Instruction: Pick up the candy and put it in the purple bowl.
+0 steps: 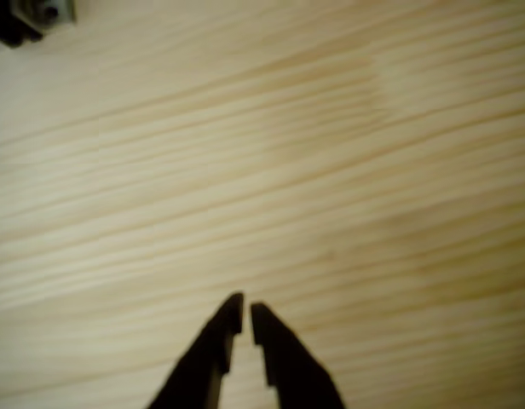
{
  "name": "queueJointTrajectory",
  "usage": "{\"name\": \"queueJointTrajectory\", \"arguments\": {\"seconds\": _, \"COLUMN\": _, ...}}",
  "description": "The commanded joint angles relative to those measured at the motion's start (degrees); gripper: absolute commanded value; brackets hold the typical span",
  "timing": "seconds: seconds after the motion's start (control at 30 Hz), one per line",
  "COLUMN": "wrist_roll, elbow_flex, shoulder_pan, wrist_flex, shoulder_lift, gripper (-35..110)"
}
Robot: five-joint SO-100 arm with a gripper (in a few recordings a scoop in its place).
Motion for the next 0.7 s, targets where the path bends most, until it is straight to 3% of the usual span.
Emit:
{"name": "queueJointTrajectory", "arguments": {"seconds": 0.0, "wrist_roll": -0.5, "elbow_flex": 2.3, "shoulder_pan": 1.4, "wrist_flex": 1.8, "shoulder_lift": 8.9, "gripper": -1}}
{"name": "queueJointTrajectory", "arguments": {"seconds": 0.1, "wrist_roll": -1.5, "elbow_flex": 5.7, "shoulder_pan": 1.1, "wrist_flex": 4.4, "shoulder_lift": 16.1, "gripper": -1}}
{"name": "queueJointTrajectory", "arguments": {"seconds": 0.67, "wrist_roll": -4.0, "elbow_flex": 9.1, "shoulder_pan": -0.5, "wrist_flex": 4.9, "shoulder_lift": 16.3, "gripper": -1}}
